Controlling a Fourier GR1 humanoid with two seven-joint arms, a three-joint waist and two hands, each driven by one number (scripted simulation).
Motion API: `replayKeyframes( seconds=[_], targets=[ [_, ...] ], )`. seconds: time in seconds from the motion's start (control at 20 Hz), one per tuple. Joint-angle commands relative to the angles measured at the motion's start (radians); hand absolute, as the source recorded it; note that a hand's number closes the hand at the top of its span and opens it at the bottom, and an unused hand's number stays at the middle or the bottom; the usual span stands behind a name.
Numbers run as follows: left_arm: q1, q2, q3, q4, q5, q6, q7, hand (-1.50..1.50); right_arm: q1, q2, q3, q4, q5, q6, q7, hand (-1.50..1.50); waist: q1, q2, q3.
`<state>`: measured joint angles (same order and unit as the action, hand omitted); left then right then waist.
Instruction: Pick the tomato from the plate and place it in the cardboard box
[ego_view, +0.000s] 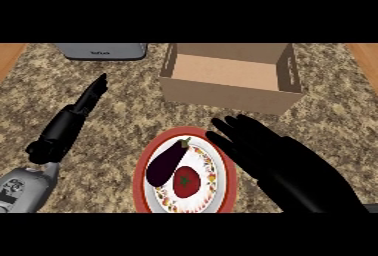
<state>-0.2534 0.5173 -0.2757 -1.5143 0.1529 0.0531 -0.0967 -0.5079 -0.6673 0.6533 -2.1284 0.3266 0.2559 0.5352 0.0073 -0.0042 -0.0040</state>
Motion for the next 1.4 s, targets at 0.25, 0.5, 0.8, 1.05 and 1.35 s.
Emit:
replayKeyframes(
  seconds=[0.25, 0.5, 0.8, 1.05, 1.35],
  targets=[
    [-0.045, 0.004, 0.029, -0.017, 0.005, -0.027, 0.061, 0.0, -0.246, 0.345, 0.259, 0.084, 0.039, 0.247, 0.513, -1.5, 0.008, -0.003, 0.001],
    [-0.007, 0.004, 0.046, 0.002, 0.01, -0.064, 0.023, 0.0, -0.251, 0.484, 0.293, 0.168, 0.028, 0.277, 0.656, -1.5, -0.004, -0.001, 0.002],
    [0.031, -0.032, 0.032, -0.008, -0.045, -0.036, -0.006, 0.0, -0.192, 0.576, 0.372, 0.184, 0.072, 0.262, 0.739, -1.5, -0.01, -0.002, 0.003],
    [0.026, -0.016, 0.064, -0.016, -0.029, -0.069, 0.002, 0.0, -0.213, 0.564, 0.348, 0.288, 0.144, 0.277, 0.69, -1.5, -0.004, -0.001, 0.003],
    [0.05, -0.032, 0.097, 0.004, -0.039, -0.093, -0.03, 0.0, -0.159, 0.603, 0.355, 0.387, 0.28, 0.233, 0.569, -1.5, -0.004, 0.003, 0.004]
  ],
)
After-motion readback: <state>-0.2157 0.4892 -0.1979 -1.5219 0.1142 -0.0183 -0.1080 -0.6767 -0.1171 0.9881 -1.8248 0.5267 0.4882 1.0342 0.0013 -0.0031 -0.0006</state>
